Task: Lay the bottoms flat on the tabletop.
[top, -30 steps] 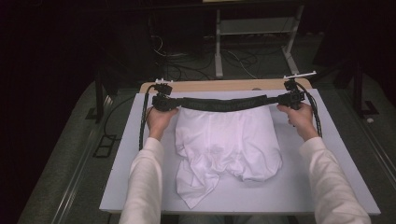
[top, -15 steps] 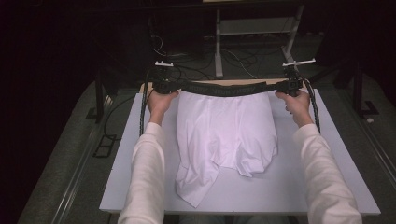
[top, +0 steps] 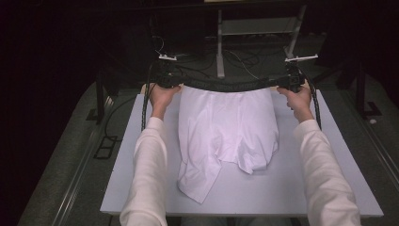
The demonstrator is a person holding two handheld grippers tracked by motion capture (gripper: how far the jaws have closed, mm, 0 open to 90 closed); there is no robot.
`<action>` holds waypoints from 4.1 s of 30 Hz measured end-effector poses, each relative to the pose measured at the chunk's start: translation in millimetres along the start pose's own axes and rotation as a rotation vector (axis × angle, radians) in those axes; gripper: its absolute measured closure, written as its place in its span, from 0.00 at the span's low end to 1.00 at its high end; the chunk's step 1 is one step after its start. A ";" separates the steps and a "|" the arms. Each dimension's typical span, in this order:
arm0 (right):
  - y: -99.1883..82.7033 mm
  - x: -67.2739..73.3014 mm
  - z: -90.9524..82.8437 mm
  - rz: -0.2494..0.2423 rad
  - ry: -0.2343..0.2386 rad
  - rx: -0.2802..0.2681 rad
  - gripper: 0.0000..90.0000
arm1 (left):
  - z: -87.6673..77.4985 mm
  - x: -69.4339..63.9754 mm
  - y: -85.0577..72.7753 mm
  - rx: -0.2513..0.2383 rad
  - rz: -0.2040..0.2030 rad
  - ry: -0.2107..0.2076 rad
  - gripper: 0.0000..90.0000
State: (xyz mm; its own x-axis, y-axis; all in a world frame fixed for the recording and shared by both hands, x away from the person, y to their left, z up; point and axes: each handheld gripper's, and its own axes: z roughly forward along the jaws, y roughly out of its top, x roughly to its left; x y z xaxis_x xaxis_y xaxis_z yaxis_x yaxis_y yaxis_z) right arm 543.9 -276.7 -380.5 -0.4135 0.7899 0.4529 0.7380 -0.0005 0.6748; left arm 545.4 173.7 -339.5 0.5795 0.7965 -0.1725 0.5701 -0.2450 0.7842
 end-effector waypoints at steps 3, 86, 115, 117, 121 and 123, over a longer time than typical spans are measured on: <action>-4.2 -5.0 8.7 0.032 -0.006 0.034 0.86 | 6.6 3.2 -8.1 0.003 -0.048 -0.019 0.94; -193.1 40.1 -78.4 -0.053 -0.004 0.094 0.04 | -9.1 -193.3 -153.8 0.027 0.256 -0.381 0.00; -194.9 53.5 -44.4 -0.210 0.008 0.185 0.90 | 30.6 -254.3 -182.3 0.168 0.509 -0.342 0.76; -192.2 55.7 -43.8 -0.229 0.000 0.195 0.93 | 29.2 -251.6 -177.4 0.178 0.512 -0.319 0.86; -184.0 61.1 -50.3 -0.244 0.012 0.189 0.94 | 23.0 -243.8 -164.7 0.194 0.473 -0.347 0.88; -174.7 64.4 -57.8 -0.244 0.023 0.162 0.94 | 17.2 -239.1 -155.7 0.180 0.448 -0.355 0.88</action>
State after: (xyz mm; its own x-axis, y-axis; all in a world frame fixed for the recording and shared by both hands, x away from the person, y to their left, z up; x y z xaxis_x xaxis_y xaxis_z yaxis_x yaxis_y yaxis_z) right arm 357.5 -261.2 -435.6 -0.6000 0.7404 0.3029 0.6898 0.2871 0.6646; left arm 328.1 12.0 -430.6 0.9277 0.3682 -0.0612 0.2970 -0.6289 0.7185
